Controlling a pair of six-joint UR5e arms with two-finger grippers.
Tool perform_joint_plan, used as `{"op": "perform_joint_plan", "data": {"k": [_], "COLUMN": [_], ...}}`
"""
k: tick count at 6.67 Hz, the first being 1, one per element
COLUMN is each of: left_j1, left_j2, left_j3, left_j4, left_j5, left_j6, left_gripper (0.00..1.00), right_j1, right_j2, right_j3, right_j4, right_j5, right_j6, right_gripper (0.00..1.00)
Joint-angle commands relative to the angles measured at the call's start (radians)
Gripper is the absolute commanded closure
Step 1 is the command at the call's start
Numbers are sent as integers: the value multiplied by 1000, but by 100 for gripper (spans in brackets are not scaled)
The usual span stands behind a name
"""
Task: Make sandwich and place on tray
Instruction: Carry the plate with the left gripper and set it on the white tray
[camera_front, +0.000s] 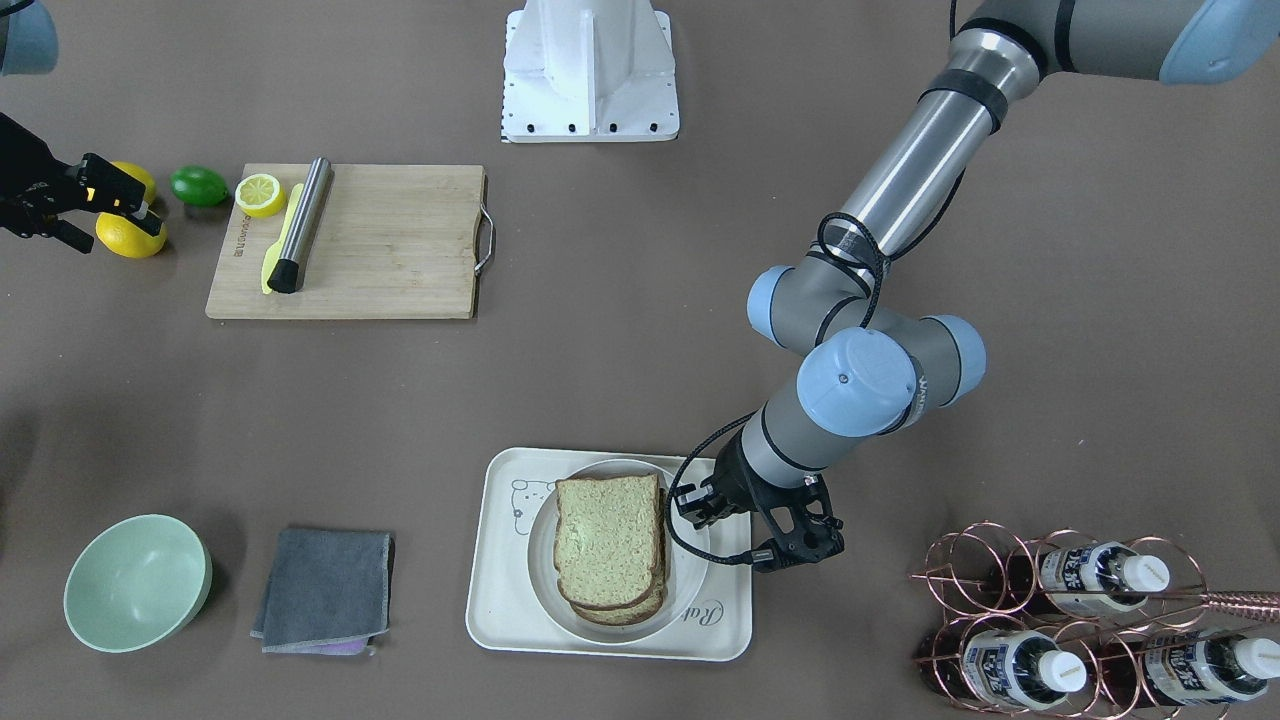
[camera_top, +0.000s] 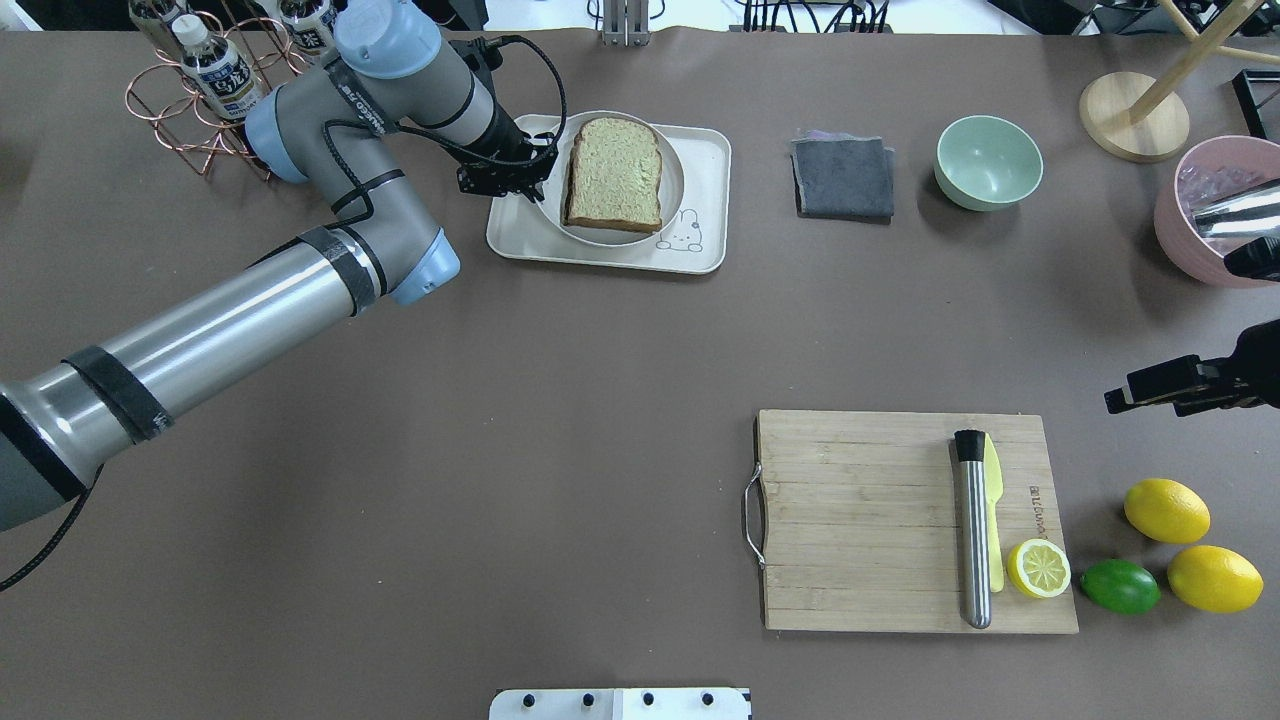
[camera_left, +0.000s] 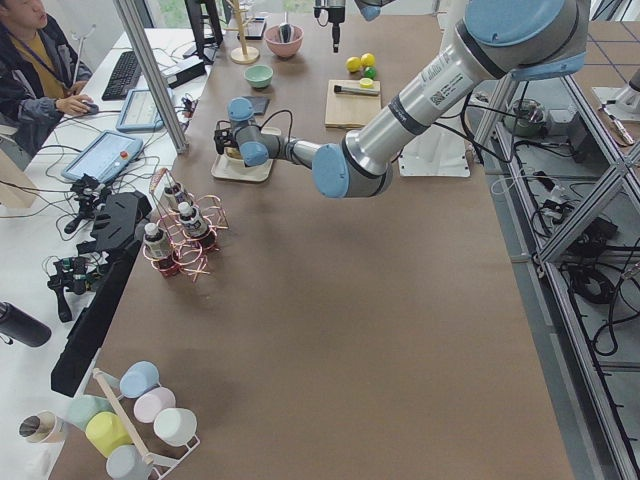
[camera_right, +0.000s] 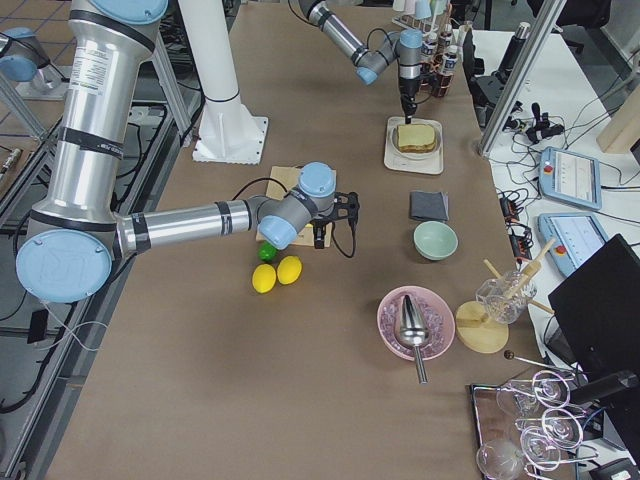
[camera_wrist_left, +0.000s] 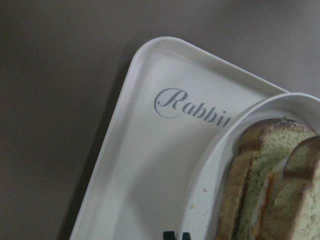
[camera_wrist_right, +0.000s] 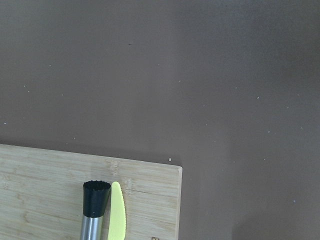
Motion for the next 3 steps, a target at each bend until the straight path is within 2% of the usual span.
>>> {"op": "perform_joint_plan", "data": {"k": [1, 2, 3], "left_j1": [2, 5, 3], "left_j2": [-4, -6, -4], "left_j3": [6, 6, -3], "left_j4": [-7, -13, -16], "left_j5": [1, 11, 15], "left_j6": [5, 5, 3], "left_gripper": [69, 35, 21], "right_j1": [-1, -1, 2], "right_j2": [1, 1, 6], "right_j3": [0, -2, 1], "right_j4": [0, 0, 0], "right_j5": [-1, -3, -1], "right_j6": [0, 0, 0], "right_gripper": [0, 0, 0]}}
